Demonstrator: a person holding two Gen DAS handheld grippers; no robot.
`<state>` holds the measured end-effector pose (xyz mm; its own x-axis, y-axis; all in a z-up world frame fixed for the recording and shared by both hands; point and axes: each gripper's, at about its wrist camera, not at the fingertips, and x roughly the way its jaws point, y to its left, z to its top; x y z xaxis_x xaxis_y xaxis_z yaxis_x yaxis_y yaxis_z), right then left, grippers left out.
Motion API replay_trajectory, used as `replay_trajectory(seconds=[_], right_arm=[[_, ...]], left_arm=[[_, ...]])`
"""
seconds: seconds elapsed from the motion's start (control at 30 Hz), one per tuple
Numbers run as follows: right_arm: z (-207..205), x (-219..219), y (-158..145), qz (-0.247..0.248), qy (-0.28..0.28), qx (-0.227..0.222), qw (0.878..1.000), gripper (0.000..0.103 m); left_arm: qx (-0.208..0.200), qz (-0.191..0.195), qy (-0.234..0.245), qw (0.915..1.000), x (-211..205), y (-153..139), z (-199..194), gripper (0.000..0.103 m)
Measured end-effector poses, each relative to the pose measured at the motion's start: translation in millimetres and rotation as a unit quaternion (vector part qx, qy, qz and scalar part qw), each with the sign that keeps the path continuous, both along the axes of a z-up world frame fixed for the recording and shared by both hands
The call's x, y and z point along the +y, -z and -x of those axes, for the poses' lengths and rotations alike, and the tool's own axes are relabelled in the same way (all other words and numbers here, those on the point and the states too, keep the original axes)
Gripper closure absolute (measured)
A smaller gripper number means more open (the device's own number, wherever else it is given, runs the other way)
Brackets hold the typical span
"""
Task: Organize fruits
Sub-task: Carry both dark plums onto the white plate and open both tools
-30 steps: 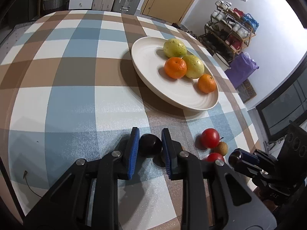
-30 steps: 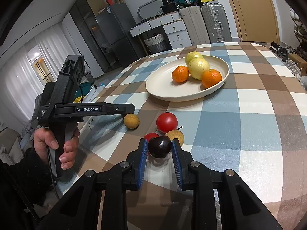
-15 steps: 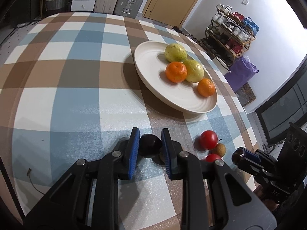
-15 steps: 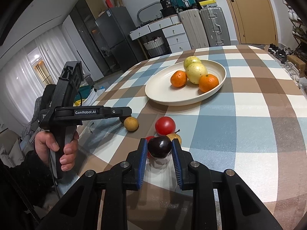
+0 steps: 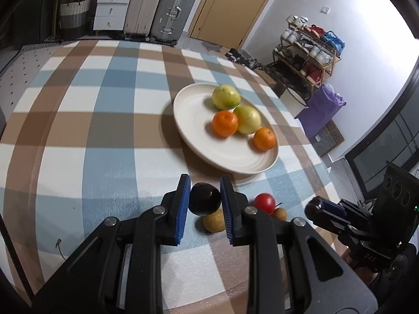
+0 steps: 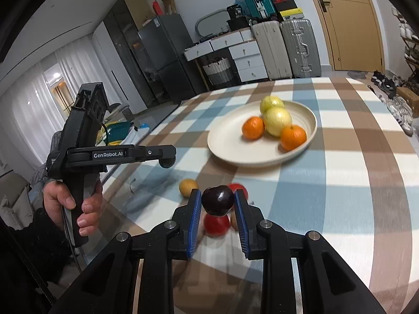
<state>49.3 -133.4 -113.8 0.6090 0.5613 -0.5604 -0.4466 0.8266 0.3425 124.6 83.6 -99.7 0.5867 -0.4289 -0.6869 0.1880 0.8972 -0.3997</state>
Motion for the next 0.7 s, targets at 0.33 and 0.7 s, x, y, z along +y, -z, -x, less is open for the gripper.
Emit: replay_trajectory(seconds=[0.33,0.7], right_arm=[[-22.3,15.8,-28.6,0.004,-0.025,-0.03,0.999,0.077],[-56.9,15.3,-46.3,-0.014,-0.02,-0.032,0.999,0.077]], left_arm=[[-0.016,0.01,0.023,0.9996,-10.8,-31.3,-9.0,0.082],[-0.01,0.027,0.041,0.9987,-30.9,-49.2,-42.3,0.082]])
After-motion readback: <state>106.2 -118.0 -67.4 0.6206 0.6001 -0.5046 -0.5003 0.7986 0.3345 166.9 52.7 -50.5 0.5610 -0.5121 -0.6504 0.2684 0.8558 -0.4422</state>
